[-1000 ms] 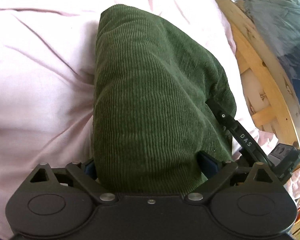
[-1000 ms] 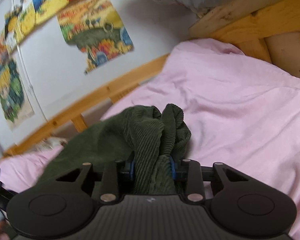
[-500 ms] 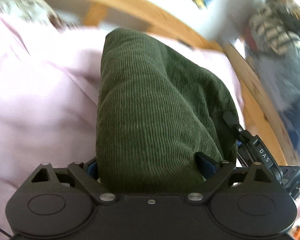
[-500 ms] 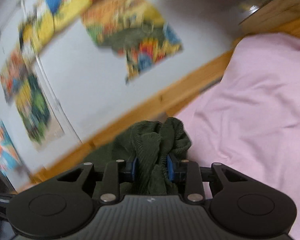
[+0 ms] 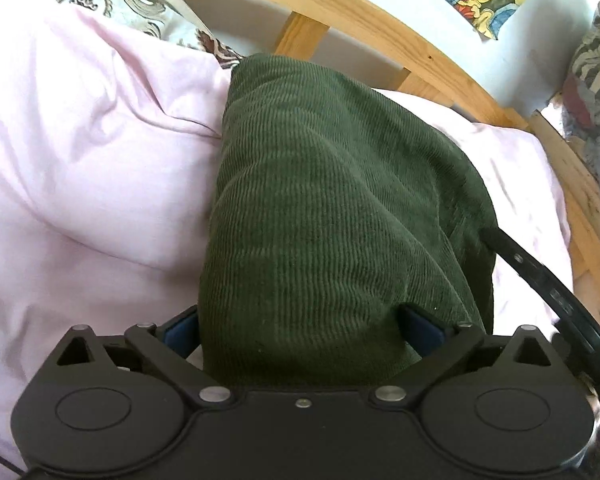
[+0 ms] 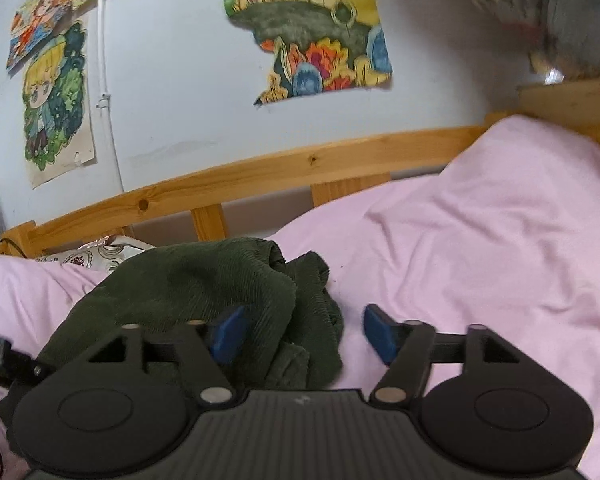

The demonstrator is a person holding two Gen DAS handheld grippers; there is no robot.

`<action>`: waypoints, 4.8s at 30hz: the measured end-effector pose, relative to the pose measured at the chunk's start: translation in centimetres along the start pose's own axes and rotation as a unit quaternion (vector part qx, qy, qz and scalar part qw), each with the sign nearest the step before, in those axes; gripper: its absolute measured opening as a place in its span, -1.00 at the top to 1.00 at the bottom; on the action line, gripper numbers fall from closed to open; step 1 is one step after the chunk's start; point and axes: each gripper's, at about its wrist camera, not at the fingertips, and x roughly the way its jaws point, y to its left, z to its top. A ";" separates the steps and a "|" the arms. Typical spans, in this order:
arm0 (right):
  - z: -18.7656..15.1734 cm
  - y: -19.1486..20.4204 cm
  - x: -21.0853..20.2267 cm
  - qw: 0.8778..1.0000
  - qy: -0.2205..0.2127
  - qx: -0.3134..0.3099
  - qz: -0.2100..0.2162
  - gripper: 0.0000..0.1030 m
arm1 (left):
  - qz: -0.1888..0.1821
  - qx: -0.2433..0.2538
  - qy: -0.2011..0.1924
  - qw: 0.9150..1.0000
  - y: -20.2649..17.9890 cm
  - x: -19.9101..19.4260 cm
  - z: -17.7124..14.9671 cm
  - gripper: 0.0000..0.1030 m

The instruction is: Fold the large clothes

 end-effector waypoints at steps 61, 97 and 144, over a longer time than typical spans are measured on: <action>-6.6 8.3 -25.1 0.992 -0.118 -0.027 -0.017 -1.00 | 0.143 0.162 -0.237 0.947 -4.9 -23.0 -18.7 -0.99; -6.7 8.0 -24.6 0.994 -0.107 -0.023 -0.024 -1.00 | 0.138 0.160 -0.235 0.949 -4.8 -23.3 -18.5 -0.99; -6.8 7.8 -24.5 0.994 -0.105 -0.020 -0.027 -1.00 | 0.136 0.160 -0.234 0.949 -4.7 -23.4 -18.4 -0.99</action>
